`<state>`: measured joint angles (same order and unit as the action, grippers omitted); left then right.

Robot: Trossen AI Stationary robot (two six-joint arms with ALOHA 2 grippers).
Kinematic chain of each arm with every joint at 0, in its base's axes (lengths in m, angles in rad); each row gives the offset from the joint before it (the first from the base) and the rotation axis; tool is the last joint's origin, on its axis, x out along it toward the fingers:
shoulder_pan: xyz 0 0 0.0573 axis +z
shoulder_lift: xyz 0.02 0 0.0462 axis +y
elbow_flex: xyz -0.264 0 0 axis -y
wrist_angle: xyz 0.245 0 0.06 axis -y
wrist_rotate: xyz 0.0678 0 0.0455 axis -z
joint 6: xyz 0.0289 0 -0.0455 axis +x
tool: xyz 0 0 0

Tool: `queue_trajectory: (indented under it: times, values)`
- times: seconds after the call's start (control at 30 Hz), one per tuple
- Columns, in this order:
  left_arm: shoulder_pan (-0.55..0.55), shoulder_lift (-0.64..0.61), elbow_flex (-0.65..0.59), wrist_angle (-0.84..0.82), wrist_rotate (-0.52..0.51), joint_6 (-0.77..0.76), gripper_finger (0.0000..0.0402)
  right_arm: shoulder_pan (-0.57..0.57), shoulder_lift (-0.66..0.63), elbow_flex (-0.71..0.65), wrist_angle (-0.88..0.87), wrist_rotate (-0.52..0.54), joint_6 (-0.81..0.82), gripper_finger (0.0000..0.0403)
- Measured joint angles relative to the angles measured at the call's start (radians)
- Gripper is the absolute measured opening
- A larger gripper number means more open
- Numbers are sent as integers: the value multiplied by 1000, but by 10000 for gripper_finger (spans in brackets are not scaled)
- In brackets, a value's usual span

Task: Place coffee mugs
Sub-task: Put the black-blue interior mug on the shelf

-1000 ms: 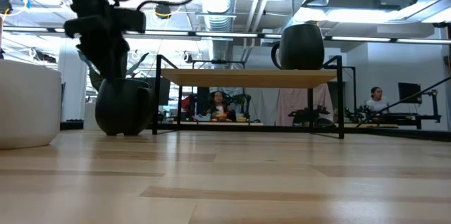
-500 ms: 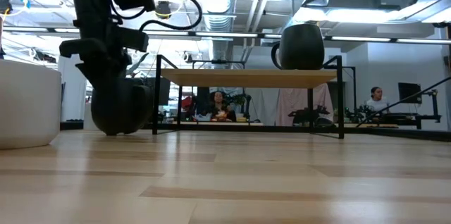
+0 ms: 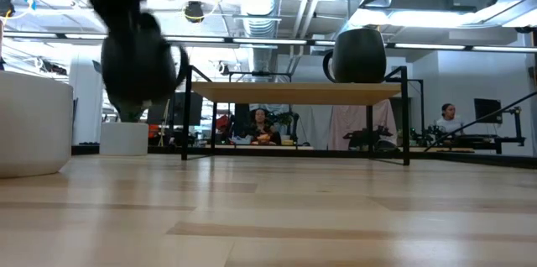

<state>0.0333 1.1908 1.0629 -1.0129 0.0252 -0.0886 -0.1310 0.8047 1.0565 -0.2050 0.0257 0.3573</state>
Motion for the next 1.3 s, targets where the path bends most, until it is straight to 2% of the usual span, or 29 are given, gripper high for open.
queue_trajectory:
  times: [0.13,0.23,0.37,0.57,0.73,1.0,1.3]
  values:
    - [-82,10,161,-85,-12,-37,3,0,0,0,5,0,0,198]
    - [-101,51,300,-70,-36,-78,2,0,0,0,5,0,0,198]
    - [-41,167,507,-74,-105,-4,2,-1,0,0,5,1,0,198]
    - [103,401,802,-67,-213,250,2,-1,0,0,12,11,0,198]
    - [204,589,973,-67,-220,394,2,-1,0,0,12,11,-5,198]
    - [309,778,1064,-1,-81,487,2,-1,2,0,12,12,-16,198]
    - [373,828,1059,51,-44,500,2,-1,2,0,12,12,-18,198]
